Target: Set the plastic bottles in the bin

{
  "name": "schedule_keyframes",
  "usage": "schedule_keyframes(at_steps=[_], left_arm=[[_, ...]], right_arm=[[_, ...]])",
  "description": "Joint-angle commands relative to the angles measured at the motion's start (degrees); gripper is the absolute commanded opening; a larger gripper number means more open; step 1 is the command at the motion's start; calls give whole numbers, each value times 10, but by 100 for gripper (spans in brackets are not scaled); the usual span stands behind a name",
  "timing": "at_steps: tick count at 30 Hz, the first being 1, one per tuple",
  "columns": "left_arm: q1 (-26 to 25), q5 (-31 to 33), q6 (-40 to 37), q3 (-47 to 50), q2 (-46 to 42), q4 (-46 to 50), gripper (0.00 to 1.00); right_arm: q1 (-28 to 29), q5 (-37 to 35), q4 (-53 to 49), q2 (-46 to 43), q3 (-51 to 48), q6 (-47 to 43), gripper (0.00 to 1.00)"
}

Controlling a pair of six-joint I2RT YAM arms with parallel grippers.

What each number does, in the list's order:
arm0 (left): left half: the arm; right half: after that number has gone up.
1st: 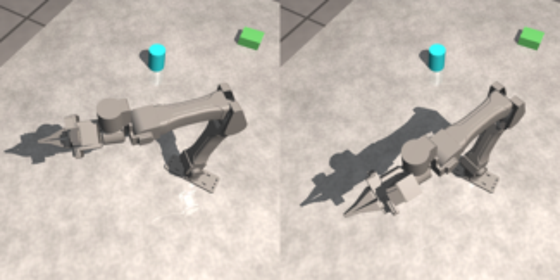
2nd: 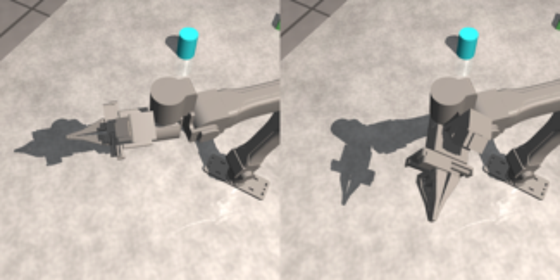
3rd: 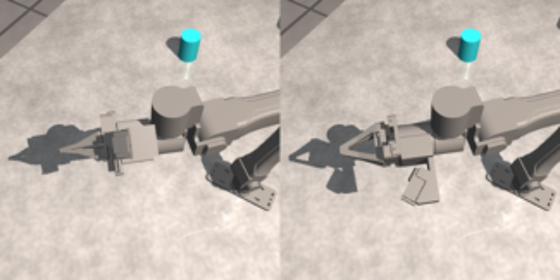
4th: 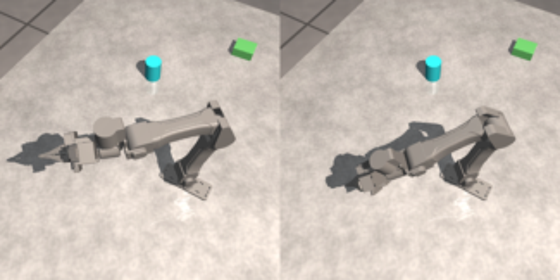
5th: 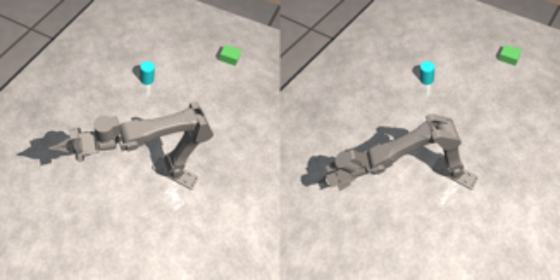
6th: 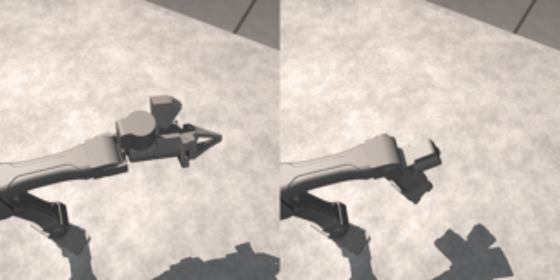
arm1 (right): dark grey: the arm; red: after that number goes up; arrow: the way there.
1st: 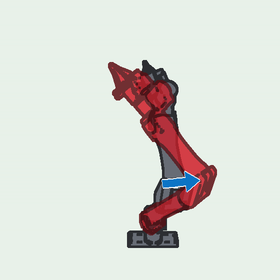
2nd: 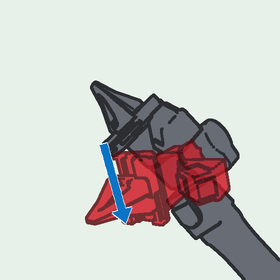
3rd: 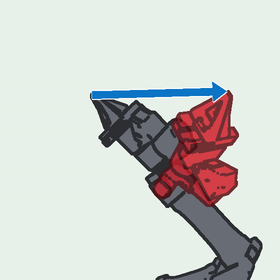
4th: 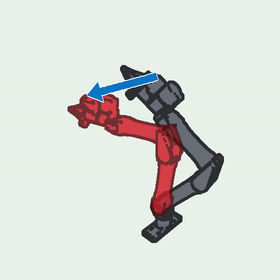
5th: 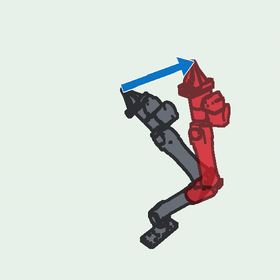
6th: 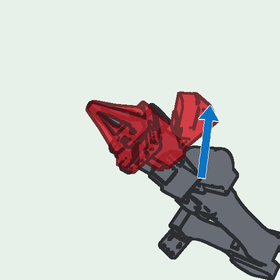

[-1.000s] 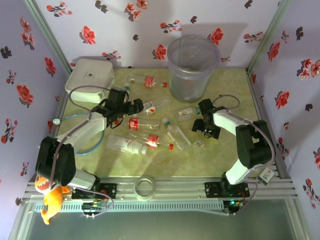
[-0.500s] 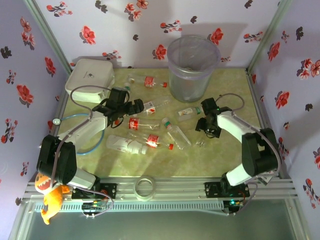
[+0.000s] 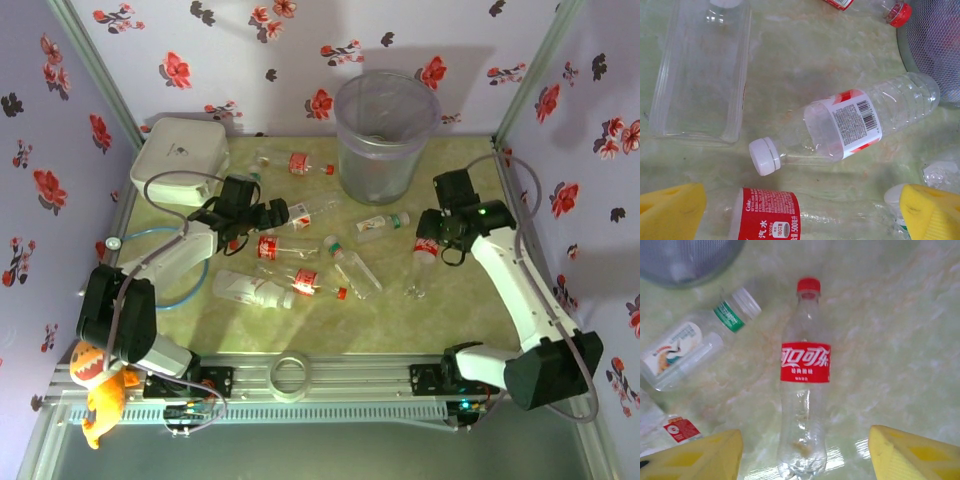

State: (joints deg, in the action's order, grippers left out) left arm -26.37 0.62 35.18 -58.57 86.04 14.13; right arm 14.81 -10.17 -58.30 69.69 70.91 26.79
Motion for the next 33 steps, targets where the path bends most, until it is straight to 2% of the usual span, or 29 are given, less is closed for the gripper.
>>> schedule_keyframes(at_steps=[1, 9, 18, 24, 29, 31, 33], left_arm=[[1, -10, -13, -17, 1, -9, 100], [2, -10, -5, 4, -26, -5, 100], [1, -9, 19, 57, -74, -6, 100], [0, -10, 33, 87, -102, -9, 100], [0, -9, 37, 93, -121, -2, 100], [0, -9, 36, 95, -128, 0, 100], [0, -8, 36, 98, -129, -1, 100]], right_arm=[[-3, -15, -28, -2, 68, -49, 67], [-6, 5, 37, 73, 228, -86, 65], [-3, 71, 79, 237, 444, -110, 64], [2, 113, 62, 394, 619, -114, 63], [3, 106, -3, 511, 766, -117, 63], [7, 86, -26, 505, 765, -118, 66], [19, 41, -11, 460, 696, -130, 71]])
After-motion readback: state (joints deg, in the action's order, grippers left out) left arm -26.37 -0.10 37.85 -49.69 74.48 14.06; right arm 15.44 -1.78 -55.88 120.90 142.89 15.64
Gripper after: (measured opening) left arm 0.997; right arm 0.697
